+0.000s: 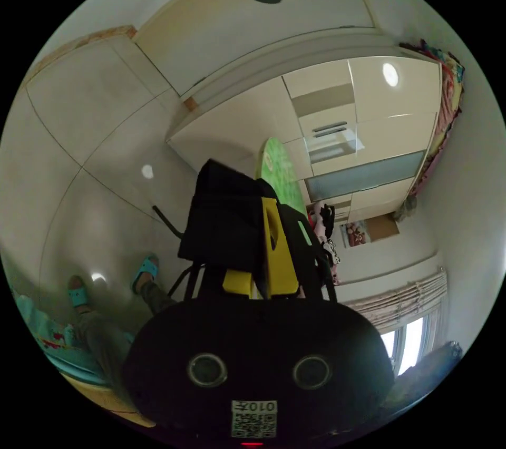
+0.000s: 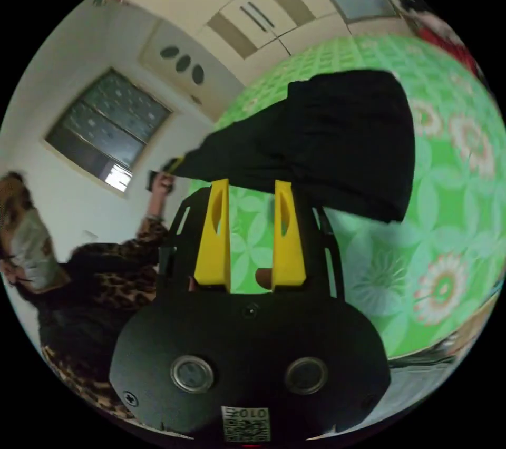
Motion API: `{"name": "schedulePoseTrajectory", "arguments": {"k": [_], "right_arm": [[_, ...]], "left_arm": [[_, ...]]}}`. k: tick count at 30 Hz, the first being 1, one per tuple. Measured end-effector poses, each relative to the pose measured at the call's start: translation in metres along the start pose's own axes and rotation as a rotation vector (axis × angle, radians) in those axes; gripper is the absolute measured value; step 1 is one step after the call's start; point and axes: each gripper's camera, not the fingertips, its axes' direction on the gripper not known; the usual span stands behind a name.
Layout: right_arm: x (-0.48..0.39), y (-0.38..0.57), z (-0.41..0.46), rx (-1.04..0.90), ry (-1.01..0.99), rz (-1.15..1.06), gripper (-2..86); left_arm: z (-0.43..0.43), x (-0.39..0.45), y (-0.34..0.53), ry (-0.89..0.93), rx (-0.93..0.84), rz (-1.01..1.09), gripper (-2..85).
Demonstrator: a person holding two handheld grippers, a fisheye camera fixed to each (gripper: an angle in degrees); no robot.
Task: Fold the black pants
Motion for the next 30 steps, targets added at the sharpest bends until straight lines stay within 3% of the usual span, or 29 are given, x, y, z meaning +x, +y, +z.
{"name": "schedulePoseTrajectory", "arguments": {"k": [4,14,18,23,27,30], "right_arm": [[-0.064,-0.051,0.044,-0.095,0.443,-0.187,12.6],[-0.122,-0.091,0.128,-0.239,0.771,-0.389,11.1],[-0.120,-0.099,0.109,-0.159,0.772,-0.391,5.9],[-0.055,-0.102,-0.021,0.146,0.633,-0.099,5.2],[0.090,-0.033,-0.137,0.436,0.348,0.435,5.3],[0.177,0.032,-0.155,0.392,0.205,0.725,5.4]], "left_arm": [[-0.016,0.007,0.008,0.028,0.000,-0.007,6.4],[-0.035,0.057,-0.008,0.060,-0.031,-0.054,6.4],[-0.042,0.079,-0.010,0.076,-0.039,-0.065,6.4],[-0.064,0.120,-0.016,0.044,-0.047,-0.053,6.4],[-0.074,0.152,-0.020,0.028,-0.049,-0.022,6.4],[-0.073,0.172,-0.023,0.023,-0.069,-0.015,6.4]]}}
